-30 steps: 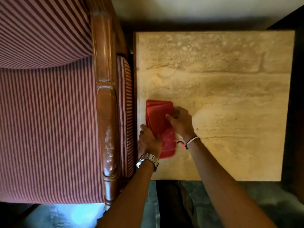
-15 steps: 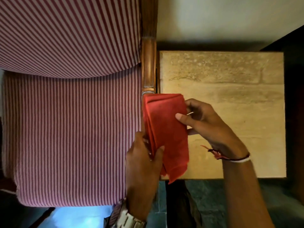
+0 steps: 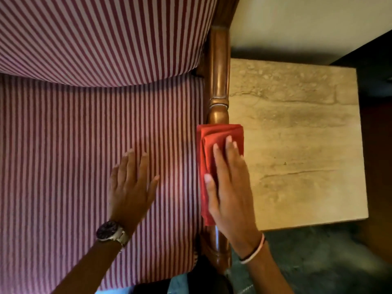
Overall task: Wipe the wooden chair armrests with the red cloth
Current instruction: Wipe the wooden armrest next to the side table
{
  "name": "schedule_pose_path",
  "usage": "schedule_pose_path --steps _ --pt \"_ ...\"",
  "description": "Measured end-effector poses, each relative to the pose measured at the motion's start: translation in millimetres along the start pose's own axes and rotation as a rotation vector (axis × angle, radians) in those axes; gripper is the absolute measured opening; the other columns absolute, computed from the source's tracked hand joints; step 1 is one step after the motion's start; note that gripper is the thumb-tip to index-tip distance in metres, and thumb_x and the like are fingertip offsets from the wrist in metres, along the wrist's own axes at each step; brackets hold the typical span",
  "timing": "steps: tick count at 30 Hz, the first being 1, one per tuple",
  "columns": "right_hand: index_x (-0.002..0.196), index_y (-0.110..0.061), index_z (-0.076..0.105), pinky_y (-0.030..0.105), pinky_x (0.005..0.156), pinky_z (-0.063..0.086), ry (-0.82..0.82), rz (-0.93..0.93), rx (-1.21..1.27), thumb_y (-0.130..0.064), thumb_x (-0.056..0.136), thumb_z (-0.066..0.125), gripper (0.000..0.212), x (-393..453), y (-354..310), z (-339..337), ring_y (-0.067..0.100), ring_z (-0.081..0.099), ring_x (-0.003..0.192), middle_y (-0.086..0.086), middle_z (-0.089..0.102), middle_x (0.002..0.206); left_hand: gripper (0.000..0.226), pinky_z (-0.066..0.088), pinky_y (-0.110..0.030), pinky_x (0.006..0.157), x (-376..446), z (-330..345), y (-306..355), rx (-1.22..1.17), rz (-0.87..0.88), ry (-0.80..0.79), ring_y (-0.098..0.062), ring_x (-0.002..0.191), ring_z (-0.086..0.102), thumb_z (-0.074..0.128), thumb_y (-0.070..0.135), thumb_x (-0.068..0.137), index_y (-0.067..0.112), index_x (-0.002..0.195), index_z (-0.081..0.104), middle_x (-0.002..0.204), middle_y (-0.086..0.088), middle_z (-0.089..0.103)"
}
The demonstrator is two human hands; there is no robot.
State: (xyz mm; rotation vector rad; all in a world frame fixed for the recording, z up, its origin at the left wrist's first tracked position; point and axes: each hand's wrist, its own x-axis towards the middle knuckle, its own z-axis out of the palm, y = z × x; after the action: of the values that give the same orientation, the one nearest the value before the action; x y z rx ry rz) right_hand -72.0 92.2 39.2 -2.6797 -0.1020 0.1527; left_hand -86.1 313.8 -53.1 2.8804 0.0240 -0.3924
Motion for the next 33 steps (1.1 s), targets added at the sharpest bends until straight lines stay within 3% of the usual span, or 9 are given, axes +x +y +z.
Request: schedule_pose_path --steps 3,8,10,12,14,19,22,27,33 --pt "0.163 -0.012 0.016 0.051 0.131 0.021 0.022 0.000 -0.070 -0.025 0.108 0.044 0.063 1.5 4.6 25.9 0.024 0.000 0.163 0.011 0.004 0.175 0.070 0.035 -0.060 0.118 4.6 53.4 -36.0 0.134 0.118 0.057 -0.045 0.149 0.035 0.030 0.048 0.103 0.001 0.155 0.036 0.163 -0.029 0.028" --pt "0.161 -0.003 0.020 0.050 0.132 0.019 0.098 -0.009 -0.037 -0.021 0.109 0.046 0.061 82.9 5.2 25.1 0.035 0.003 0.162 0.024 0.005 0.172 0.072 0.010 -0.048 0.128 14.6 93.9 -55.5 0.202 0.164 0.192 -0.033 0.159 0.010 0.028 0.047 0.103 0.009 0.163 0.014 0.171 -0.020 0.009" --pt "0.160 0.001 0.021 0.043 0.134 0.011 0.102 0.026 -0.056 -0.021 0.110 0.044 0.059 113.6 4.8 19.8 0.040 0.006 0.161 0.029 0.009 0.170 0.071 0.004 -0.045 0.129 12.1 91.8 -51.8 0.188 0.166 0.207 -0.032 0.159 0.009 0.026 0.047 0.103 0.011 0.163 0.011 0.170 -0.020 0.010" --pt "0.160 0.000 0.021 0.036 0.134 0.007 0.109 0.018 -0.081 -0.021 0.110 0.041 0.058 107.7 5.2 23.3 0.041 0.006 0.161 0.029 0.010 0.170 0.070 0.007 -0.044 0.129 12.4 86.3 -49.5 0.171 0.149 0.207 -0.034 0.158 0.018 0.026 0.047 0.104 0.011 0.162 0.012 0.168 -0.022 0.018" --pt "0.162 -0.005 0.017 0.040 0.134 0.010 0.098 0.026 -0.082 -0.021 0.111 0.040 0.059 59.2 3.5 28.2 0.035 0.002 0.162 0.023 0.006 0.173 0.070 0.011 -0.045 0.128 10.4 84.0 -48.3 0.172 0.150 0.204 -0.036 0.156 0.024 0.027 0.047 0.104 0.010 0.161 0.014 0.167 -0.024 0.023" --pt "0.164 -0.016 0.006 0.052 0.129 0.026 -0.023 0.102 -0.144 -0.025 0.107 0.040 0.068 -76.7 -5.7 38.8 0.030 -0.001 0.163 0.008 -0.005 0.175 0.071 0.005 -0.043 0.128 9.2 88.8 -51.1 0.182 0.144 0.196 -0.031 0.159 0.013 0.026 0.048 0.104 0.010 0.163 0.015 0.170 -0.021 0.016" --pt "0.164 -0.013 0.013 0.049 0.131 0.021 0.022 0.044 -0.159 -0.019 0.104 0.045 0.069 -37.7 -0.5 37.6 0.031 0.000 0.163 0.012 -0.001 0.175 0.071 0.014 -0.047 0.127 12.2 91.1 -49.7 0.179 0.141 0.214 -0.034 0.158 0.018 0.025 0.048 0.103 0.010 0.163 0.015 0.169 -0.022 0.018" --pt "0.161 -0.005 0.025 0.049 0.128 0.030 0.168 0.014 -0.109 -0.018 0.108 0.039 0.056 59.4 6.2 34.9 0.036 0.011 0.161 0.024 0.016 0.171 0.071 0.020 -0.049 0.125 12.1 92.2 -48.9 0.203 0.154 0.257 -0.035 0.157 0.023 0.023 0.048 0.104 0.011 0.163 0.011 0.169 -0.021 0.019" --pt "0.165 -0.016 0.007 0.051 0.130 0.027 0.006 0.094 -0.137 -0.021 0.105 0.046 0.071 -66.8 -3.1 37.5 0.028 0.000 0.163 0.010 0.000 0.175 0.070 0.023 -0.050 0.126 9.7 87.9 -47.4 0.206 0.159 0.270 -0.033 0.157 0.023 0.025 0.046 0.104 0.009 0.162 0.018 0.168 -0.022 0.022"
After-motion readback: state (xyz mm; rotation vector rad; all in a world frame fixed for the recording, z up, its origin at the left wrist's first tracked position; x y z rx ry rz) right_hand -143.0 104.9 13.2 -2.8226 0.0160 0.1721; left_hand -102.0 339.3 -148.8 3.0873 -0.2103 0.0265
